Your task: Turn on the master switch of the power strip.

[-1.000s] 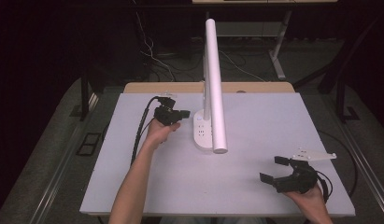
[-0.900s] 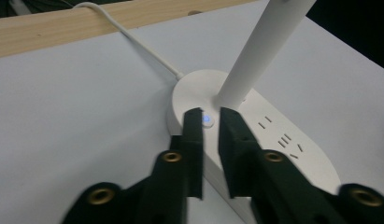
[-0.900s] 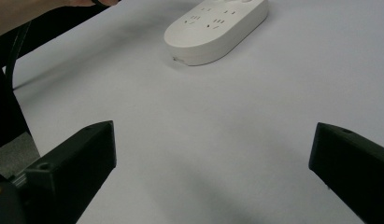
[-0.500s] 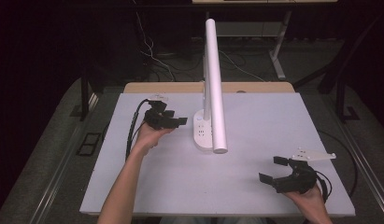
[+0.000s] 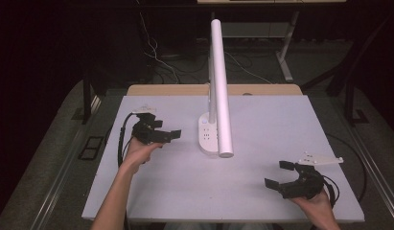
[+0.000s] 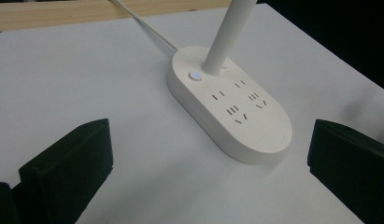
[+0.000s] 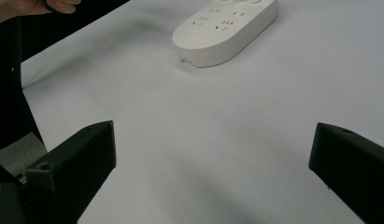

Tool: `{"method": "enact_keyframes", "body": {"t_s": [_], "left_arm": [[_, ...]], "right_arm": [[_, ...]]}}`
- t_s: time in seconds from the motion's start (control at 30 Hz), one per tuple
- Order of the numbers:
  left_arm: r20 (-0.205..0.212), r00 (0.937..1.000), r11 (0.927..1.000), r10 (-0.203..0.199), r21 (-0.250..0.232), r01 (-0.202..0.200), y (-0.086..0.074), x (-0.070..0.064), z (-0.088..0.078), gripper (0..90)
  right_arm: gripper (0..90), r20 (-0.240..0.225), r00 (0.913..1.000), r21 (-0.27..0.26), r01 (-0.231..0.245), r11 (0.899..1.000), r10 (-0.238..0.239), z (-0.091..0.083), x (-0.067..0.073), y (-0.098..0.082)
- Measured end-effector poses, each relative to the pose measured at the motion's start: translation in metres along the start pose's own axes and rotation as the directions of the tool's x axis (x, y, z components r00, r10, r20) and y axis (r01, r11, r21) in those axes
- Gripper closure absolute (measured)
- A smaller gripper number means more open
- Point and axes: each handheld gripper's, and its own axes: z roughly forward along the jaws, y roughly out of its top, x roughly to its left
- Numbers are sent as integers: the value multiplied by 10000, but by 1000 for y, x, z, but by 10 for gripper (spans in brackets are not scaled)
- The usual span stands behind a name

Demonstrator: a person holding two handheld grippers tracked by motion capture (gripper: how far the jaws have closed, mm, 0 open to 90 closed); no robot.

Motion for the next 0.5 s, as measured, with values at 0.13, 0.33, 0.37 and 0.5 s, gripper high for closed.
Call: {"method": "enact_keyframes", "body": {"t_s": [0.13, 0.33, 0.37, 0.5], "left_arm": [[33, 10000, 9997, -47, -239, 48, -11, -1, -9, 0], [143, 9999, 9988, -51, -495, 58, -28, -5, -19, 0], [105, 9999, 9985, -46, -546, 52, -30, -7, -20, 0], [174, 9998, 9972, -25, -753, 38, -39, -13, -27, 0]], "right_arm": [[1, 0, 10000, 8, 25, 10000, -25, 0, -1, 0], [1, 3, 10000, 43, 9, 10000, -9, 1, 0, 0], [1, 3, 10000, 39, 32, 10000, -32, 1, 0, 0], [1, -22, 10000, 112, 17, 9999, -17, 1, 1, 0]]}}
